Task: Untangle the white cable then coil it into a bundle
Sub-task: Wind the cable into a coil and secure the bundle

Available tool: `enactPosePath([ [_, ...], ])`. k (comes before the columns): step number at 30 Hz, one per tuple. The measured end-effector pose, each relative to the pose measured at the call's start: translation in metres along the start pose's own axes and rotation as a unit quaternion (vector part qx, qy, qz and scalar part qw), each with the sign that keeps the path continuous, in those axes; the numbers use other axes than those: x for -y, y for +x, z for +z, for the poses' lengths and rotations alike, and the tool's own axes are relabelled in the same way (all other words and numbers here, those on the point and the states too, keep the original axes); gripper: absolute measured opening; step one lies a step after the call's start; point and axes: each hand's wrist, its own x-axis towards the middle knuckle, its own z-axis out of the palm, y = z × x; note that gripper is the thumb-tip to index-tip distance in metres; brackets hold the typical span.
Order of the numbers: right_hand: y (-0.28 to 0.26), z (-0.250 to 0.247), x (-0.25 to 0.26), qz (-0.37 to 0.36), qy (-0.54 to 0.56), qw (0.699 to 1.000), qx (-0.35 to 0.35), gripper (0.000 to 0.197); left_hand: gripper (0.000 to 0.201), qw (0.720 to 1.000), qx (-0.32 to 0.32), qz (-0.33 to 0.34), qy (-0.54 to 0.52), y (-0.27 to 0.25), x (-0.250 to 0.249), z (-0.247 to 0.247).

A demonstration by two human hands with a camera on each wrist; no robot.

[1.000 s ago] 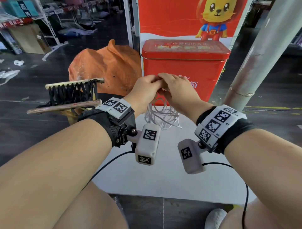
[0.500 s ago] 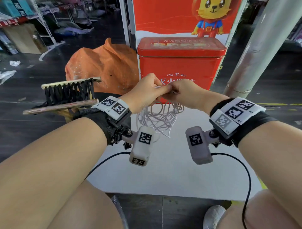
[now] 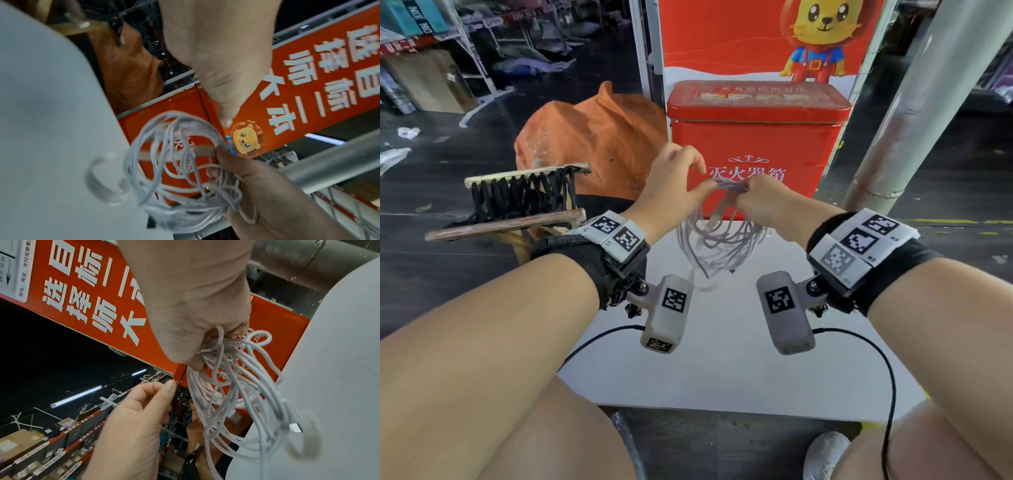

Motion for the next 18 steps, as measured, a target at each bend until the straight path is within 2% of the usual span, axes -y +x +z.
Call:
enactPosePath([
  [2,0.005,0.0,-0.001,0.039,-0.007,0.999,-0.022,0.029,0.014,1.0,0.001,0.027,0.014,0.0,0.002,-0.002],
  [6,0.008,0.003,-0.003,0.035,-0.005,0.999,-0.033,0.023,0.031,0.985,0.171,-0.009,-0.031,-0.003,-0.004,0.009],
  [8,0.006,0.005,-0.002,0.007,0.015,0.999,-0.04,0.019,0.032,0.977,0.211,-0.014,-0.03,-0.004,-0.005,0.015],
  [10,0.006,0.006,0.0,-0.028,0.007,0.998,-0.056,0.025,0.027,0.981,0.179,-0.034,-0.059,-0.003,-0.005,0.015],
  [13,0.008,0.004,0.002,-0.058,-0.071,0.99,-0.103,0.026,0.047,0.976,0.142,-0.089,-0.139,-0.001,-0.004,0.008],
  [15,0.009,0.0,-0.002,-0.051,-0.12,0.983,-0.131,0.026,0.05,0.972,0.139,-0.107,-0.156,-0.001,-0.004,0.003],
  [18,0.009,-0.01,-0.013,-0.032,-0.134,0.983,-0.123,0.024,0.045,0.97,0.104,-0.121,-0.184,0.001,-0.004,-0.01],
])
